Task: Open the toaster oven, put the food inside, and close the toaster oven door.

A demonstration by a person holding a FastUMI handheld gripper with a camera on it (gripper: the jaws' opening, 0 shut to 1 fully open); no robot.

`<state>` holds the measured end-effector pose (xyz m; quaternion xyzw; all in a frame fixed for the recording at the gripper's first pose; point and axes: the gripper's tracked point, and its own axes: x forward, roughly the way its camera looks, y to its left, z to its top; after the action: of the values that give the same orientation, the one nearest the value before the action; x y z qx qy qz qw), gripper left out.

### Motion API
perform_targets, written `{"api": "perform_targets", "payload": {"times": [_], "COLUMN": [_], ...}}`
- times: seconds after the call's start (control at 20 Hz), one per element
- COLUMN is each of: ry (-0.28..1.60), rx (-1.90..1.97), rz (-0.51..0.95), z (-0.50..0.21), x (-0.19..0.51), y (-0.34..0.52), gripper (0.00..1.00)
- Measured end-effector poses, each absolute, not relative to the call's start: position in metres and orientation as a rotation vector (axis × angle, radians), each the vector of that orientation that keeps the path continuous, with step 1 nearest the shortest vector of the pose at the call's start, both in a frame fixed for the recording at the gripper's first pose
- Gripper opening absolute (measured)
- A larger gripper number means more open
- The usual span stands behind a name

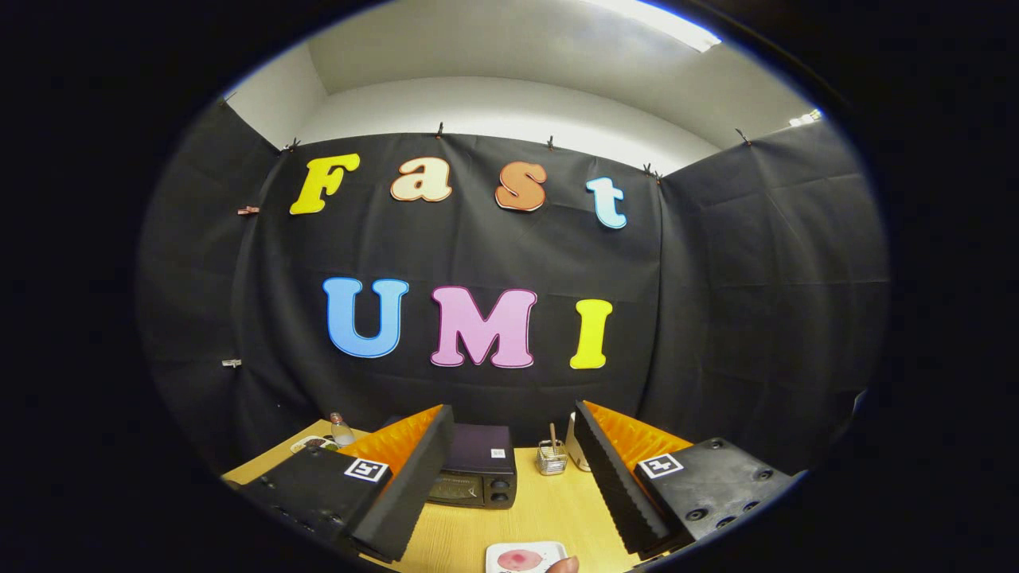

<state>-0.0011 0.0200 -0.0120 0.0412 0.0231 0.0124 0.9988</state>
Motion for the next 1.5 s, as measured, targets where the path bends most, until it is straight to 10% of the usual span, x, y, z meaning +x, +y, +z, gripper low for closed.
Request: {"api": "perform_targets", "payload": {"times": [1.5], "ry": [0.633], "rx": [0.119], "rz": [0.134], "z": [-0.329], "x": [0.169], "y": [0.238], "gripper": [0.99]}}
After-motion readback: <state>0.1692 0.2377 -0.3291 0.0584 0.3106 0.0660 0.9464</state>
